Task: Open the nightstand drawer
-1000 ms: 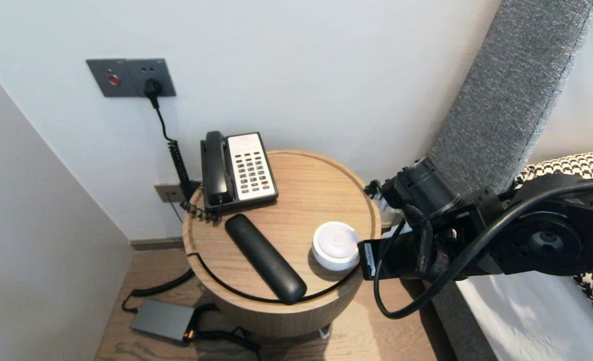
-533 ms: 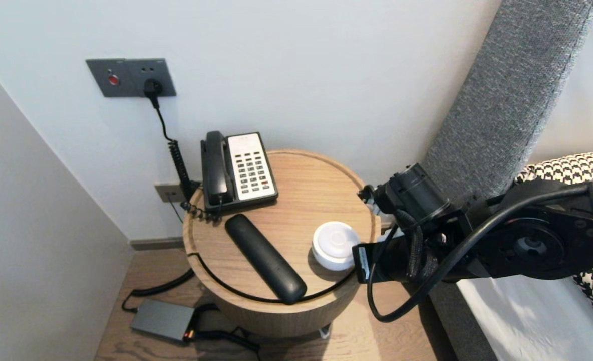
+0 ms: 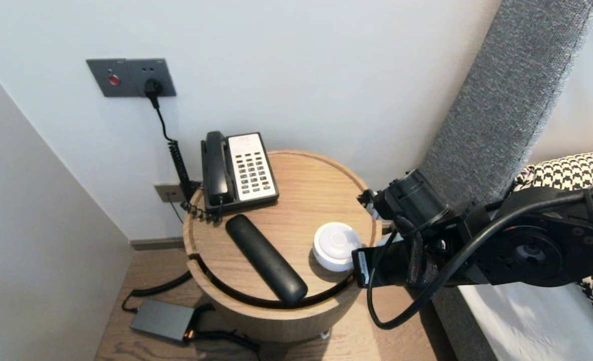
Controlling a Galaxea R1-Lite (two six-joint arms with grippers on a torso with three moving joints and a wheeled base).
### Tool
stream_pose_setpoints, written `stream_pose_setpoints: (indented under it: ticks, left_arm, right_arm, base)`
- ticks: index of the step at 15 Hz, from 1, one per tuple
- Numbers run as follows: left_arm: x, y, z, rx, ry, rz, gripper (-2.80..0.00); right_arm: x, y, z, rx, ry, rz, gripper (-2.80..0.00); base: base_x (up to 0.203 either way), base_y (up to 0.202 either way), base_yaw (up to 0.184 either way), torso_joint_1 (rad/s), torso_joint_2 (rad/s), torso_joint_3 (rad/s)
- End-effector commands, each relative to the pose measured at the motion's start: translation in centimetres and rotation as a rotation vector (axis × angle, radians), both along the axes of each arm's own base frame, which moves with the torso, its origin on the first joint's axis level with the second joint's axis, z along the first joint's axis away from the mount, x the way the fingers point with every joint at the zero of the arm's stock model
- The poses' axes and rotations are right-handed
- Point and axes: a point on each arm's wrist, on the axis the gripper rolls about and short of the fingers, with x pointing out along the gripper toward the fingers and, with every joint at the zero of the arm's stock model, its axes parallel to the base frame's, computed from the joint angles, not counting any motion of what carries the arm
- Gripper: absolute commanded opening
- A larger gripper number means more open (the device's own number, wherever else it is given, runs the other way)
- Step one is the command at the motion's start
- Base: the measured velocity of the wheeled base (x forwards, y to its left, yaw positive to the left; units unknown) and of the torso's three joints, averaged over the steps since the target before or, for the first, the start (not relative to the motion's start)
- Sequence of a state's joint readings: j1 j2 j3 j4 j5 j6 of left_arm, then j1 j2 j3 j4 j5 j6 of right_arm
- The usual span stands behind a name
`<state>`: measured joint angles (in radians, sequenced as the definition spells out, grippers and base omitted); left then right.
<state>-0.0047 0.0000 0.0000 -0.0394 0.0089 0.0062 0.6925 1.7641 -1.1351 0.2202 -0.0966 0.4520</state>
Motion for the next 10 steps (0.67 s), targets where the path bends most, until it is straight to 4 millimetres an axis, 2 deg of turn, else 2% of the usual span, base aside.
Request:
stream_pose_setpoints:
  ticks: [1,10]
  left_arm:
    - [0.1,0.0,-0.3,0.0,0.007,0.0,-2.8]
    - [0.1,0.0,-0.3,0.0,0.007,0.0,-2.8]
  right_arm:
    - [-0.4,0.0,-0.1,-0.005,0.006,0.006,-2.8]
    - [-2.9,0.2,-0.6,-0.023,0.029,0.066,-2.8]
  base:
    - [0.0,0.0,0.0,0.0,0.0,0.0]
    - [0.0,0.0,0.0,0.0,0.0,0.0]
